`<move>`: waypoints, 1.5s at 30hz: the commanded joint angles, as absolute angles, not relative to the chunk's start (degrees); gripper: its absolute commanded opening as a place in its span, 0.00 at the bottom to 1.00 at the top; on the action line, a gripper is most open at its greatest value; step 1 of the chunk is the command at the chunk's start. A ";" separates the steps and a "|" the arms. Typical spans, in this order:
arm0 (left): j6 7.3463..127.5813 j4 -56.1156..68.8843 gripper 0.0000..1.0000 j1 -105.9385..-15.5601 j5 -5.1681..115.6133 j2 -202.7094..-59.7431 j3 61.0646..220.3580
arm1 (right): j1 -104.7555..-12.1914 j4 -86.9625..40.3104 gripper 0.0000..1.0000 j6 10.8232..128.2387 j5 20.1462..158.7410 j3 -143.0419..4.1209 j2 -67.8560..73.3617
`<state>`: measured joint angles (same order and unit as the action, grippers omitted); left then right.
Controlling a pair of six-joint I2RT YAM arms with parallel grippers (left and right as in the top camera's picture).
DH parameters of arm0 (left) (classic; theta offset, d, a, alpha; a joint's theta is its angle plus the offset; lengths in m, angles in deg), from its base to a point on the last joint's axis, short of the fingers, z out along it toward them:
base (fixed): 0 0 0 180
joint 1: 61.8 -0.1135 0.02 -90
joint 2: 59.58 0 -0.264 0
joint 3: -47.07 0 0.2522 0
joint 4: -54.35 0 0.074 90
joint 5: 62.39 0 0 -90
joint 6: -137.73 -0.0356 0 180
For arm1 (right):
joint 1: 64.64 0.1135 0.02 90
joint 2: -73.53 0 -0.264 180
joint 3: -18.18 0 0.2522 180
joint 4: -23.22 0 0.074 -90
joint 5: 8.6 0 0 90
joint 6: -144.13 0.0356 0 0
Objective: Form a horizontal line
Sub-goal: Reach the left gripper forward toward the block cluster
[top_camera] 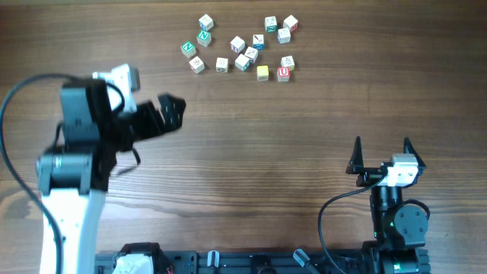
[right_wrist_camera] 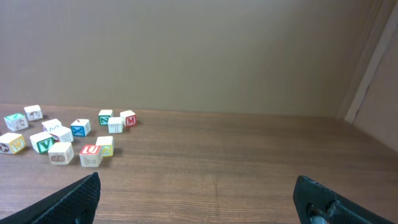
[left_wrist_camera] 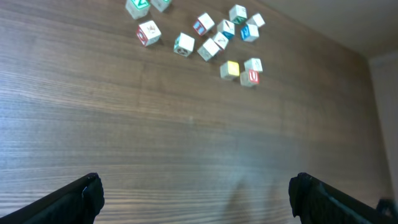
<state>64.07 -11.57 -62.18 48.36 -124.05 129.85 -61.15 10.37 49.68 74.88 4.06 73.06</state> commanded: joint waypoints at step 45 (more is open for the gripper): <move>81.90 12.89 0.90 -49.31 19.90 -175.10 150.77 | -61.06 10.58 1.00 48.96 73.76 4.12 72.95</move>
